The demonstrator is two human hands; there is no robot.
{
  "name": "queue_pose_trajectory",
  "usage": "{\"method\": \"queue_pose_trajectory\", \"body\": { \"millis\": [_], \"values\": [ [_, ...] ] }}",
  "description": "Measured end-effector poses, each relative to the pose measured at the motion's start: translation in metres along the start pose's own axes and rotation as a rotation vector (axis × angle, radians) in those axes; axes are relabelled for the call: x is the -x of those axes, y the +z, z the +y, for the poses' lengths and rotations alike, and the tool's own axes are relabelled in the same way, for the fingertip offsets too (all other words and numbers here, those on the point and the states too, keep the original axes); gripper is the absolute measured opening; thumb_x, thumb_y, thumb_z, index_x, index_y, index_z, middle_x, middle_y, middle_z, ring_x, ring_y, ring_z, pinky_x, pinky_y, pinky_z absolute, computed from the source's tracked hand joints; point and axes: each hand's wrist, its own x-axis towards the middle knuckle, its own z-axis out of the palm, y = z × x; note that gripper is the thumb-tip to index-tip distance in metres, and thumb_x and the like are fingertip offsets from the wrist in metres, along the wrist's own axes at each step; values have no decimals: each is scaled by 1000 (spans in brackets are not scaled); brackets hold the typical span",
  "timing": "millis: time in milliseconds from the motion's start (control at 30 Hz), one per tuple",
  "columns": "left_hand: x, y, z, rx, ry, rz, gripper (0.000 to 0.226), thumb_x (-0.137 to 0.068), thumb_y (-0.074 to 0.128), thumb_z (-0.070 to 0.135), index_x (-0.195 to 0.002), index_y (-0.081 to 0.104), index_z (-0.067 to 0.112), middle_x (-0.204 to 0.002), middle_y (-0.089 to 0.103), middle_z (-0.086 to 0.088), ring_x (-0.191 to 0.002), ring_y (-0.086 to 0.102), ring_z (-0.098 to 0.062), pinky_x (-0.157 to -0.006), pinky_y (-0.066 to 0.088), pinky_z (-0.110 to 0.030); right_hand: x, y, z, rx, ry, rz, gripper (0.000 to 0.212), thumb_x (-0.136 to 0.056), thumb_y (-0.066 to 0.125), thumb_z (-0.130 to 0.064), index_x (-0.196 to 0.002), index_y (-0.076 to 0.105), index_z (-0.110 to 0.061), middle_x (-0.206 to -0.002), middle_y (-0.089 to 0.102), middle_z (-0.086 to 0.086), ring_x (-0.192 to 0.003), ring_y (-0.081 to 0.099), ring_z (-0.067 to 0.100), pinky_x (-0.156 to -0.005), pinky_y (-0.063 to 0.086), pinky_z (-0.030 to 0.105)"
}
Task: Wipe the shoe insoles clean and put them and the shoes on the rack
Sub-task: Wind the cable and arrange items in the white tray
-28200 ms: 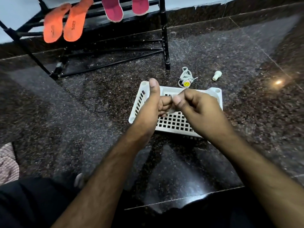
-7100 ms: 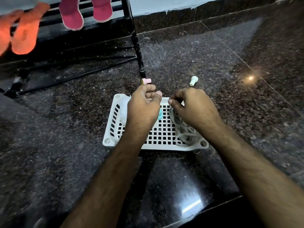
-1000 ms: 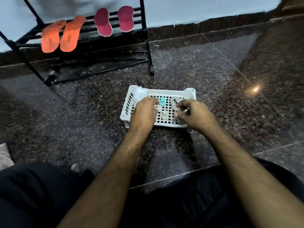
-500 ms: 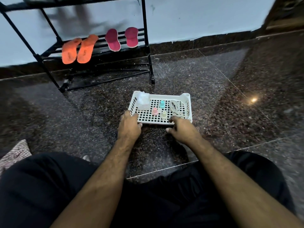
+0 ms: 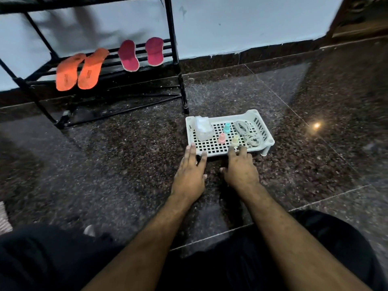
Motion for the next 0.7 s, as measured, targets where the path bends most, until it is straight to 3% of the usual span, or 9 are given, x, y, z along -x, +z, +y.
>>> {"method": "queue_pose_trajectory", "body": {
  "millis": [200,333,533,700],
  "values": [
    [-42,14,2,-15,-22,71,73,-98,54,21,-160,16,17,-167,-13,-18,-155,-11,-32,-126,11,-41,-41,19,15,-95,15,-6,92,-91,65,-36,-158,6,-17,-165,7,10,-148,18,29,-112,38,47],
    [-83,25,3,-33,-9,93,75,-98,54,29,-161,14,20,-166,-16,-17,-154,-13,-32,-124,5,-39,-78,34,25,-88,-15,63,95,-94,55,-49,-158,-9,-17,-166,-8,9,-153,3,30,-120,27,47],
    [-184,35,-4,-105,-31,140,78,-98,48,50,-161,14,18,-166,-10,-21,-154,-10,-34,-127,4,-46,-162,46,48,-59,-93,126,86,-96,25,-67,-157,-12,-20,-165,-19,4,-153,-6,25,-122,18,49],
    [-265,44,-9,-142,-67,169,79,-100,39,58,-160,14,13,-165,-7,-26,-154,-9,-37,-126,2,-47,-246,49,53,-57,-99,164,80,-95,18,-69,-158,-6,-26,-166,-15,-1,-153,-5,22,-121,12,53]
  ]
}}
